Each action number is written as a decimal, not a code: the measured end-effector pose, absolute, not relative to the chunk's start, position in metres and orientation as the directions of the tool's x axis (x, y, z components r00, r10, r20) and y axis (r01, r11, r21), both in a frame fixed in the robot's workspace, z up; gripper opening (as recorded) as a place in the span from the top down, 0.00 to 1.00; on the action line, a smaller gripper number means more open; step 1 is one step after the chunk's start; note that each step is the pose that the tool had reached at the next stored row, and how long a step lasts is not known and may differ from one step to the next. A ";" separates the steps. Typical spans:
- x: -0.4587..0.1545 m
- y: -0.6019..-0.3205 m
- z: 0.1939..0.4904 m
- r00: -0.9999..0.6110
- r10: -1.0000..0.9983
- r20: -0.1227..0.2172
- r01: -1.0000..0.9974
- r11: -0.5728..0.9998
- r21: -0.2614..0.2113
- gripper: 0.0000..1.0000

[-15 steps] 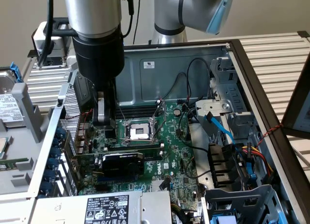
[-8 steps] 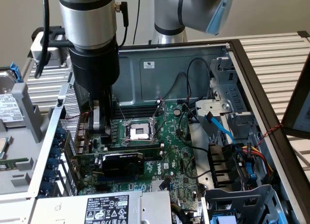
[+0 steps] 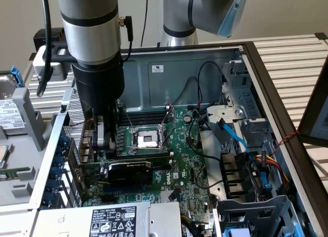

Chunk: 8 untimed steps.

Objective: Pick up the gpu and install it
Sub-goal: 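Press down on the gpu until it lock into place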

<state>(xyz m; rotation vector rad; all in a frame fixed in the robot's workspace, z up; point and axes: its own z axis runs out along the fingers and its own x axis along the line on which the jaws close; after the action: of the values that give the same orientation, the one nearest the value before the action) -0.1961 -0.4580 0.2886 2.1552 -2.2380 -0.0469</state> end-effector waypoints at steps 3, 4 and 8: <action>-0.196 -0.458 0.288 -0.038 -0.999 0.004 -0.998 0.038 0.046 0.89; -0.196 -0.458 0.288 -0.038 -0.999 0.004 -0.998 0.038 0.046 0.89; -0.197 -0.458 0.283 -0.038 -0.999 0.004 -0.998 0.038 0.046 0.89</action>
<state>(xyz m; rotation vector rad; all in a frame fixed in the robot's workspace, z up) -0.1971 -0.4579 0.2830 2.1548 -2.2381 -0.0476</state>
